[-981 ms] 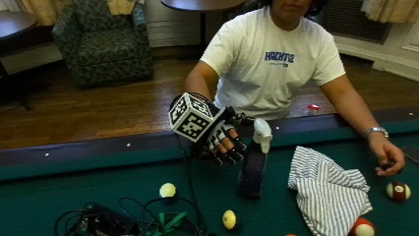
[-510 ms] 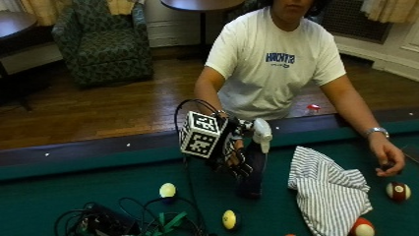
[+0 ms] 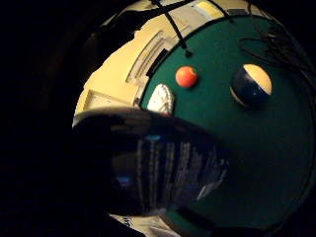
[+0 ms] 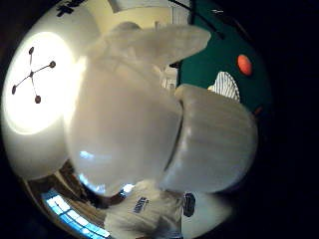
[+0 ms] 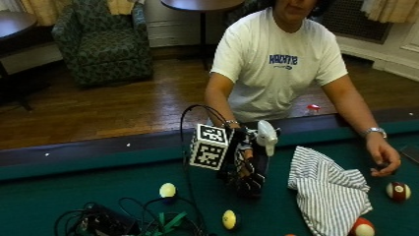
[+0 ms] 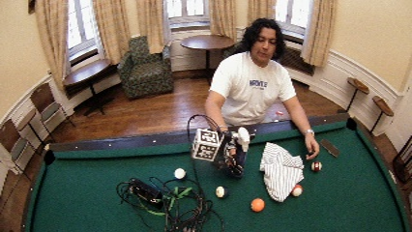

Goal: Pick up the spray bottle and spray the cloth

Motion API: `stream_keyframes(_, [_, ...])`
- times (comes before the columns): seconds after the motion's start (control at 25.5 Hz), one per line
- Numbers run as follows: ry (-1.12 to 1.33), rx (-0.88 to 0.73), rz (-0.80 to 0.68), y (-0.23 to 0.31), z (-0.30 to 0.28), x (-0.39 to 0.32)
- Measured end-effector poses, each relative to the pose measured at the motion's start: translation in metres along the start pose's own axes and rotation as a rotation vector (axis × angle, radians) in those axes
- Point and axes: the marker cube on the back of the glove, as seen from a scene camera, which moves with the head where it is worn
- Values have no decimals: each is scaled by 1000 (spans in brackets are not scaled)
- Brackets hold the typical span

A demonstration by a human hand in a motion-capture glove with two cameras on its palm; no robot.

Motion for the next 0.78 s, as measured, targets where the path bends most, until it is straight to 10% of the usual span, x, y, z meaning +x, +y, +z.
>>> stream_keyframes(0.78, [-34,66,-80,-13,7,5])
